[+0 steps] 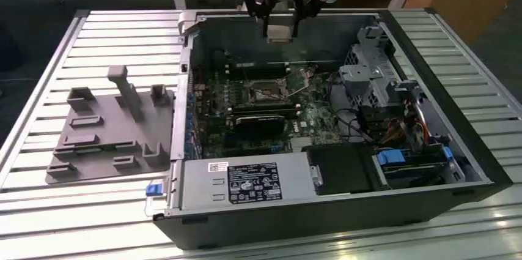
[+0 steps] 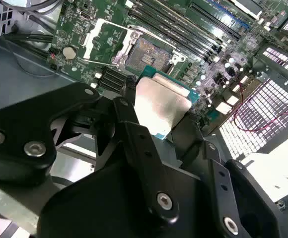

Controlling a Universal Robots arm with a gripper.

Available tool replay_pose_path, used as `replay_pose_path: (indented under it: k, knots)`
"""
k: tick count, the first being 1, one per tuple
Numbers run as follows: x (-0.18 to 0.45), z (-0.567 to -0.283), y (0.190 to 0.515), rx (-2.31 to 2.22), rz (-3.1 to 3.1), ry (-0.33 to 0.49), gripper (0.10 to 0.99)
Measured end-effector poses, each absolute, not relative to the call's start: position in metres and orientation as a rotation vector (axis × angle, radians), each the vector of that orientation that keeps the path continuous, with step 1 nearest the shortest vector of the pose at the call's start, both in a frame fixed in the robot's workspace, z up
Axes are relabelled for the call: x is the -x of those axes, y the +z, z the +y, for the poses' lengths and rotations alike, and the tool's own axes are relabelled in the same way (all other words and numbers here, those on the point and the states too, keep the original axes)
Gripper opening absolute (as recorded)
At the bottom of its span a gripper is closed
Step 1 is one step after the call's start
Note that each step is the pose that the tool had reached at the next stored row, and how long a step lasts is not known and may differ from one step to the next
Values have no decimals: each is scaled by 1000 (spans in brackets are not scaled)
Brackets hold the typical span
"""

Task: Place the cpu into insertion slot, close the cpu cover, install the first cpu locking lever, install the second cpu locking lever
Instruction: 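Place the cpu into insertion slot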

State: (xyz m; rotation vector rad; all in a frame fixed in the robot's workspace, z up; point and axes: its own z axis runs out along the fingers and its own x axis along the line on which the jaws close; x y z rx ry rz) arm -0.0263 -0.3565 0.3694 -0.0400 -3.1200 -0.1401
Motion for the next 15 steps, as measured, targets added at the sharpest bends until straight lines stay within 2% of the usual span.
replay_pose_path:
  k: [15]
  knots:
    - [27,-357,366,40,-3128,-141,537]
